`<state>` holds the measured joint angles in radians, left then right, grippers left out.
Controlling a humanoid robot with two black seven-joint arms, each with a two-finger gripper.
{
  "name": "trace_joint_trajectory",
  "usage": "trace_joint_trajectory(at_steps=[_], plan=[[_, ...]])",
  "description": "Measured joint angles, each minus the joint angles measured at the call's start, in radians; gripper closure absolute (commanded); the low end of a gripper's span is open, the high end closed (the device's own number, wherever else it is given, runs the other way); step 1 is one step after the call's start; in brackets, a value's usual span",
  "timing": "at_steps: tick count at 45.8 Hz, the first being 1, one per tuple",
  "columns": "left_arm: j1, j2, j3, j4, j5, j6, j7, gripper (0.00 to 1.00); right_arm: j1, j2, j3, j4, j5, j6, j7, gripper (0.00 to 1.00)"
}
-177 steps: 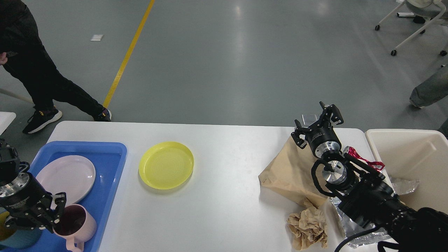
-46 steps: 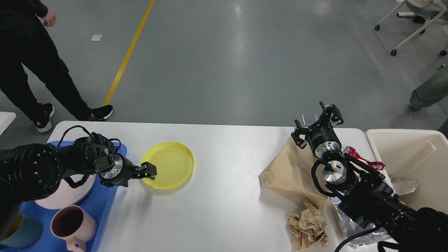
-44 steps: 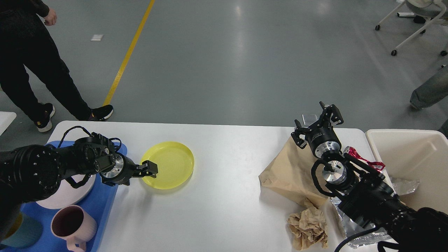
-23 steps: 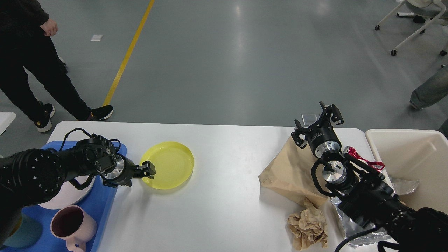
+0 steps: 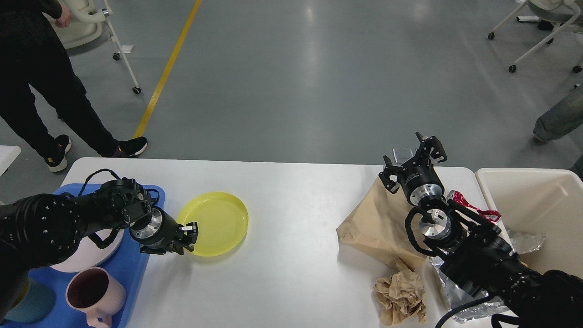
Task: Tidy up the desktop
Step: 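Grasp the rim of the yellow plate with the left gripper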
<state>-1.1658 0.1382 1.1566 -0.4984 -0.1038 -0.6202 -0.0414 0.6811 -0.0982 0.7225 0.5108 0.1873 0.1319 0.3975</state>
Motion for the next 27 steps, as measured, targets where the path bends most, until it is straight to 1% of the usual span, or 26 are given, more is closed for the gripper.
trace_joint_trajectory(at_steps=[12, 16, 19, 26, 27], plan=[[0.0, 0.0, 0.004, -0.001, 0.003, -0.002, 0.001, 0.78, 0.0, 0.0, 0.0, 0.0, 0.0, 0.0, 0.0, 0.0], [0.0, 0.001, 0.005, -0.003, 0.003, -0.003, 0.002, 0.81, 0.0, 0.0, 0.0, 0.0, 0.0, 0.0, 0.0, 0.0], [0.0, 0.001, 0.006, -0.005, 0.003, -0.003, 0.002, 0.85, 0.0, 0.0, 0.0, 0.0, 0.0, 0.0, 0.0, 0.0], [0.001, 0.005, 0.009, -0.009, 0.002, -0.012, 0.005, 1.0, 0.0, 0.0, 0.0, 0.0, 0.0, 0.0, 0.0, 0.0], [0.001, 0.006, 0.01, -0.01, 0.003, -0.02, 0.009, 1.0, 0.0, 0.0, 0.0, 0.0, 0.0, 0.0, 0.0, 0.0]])
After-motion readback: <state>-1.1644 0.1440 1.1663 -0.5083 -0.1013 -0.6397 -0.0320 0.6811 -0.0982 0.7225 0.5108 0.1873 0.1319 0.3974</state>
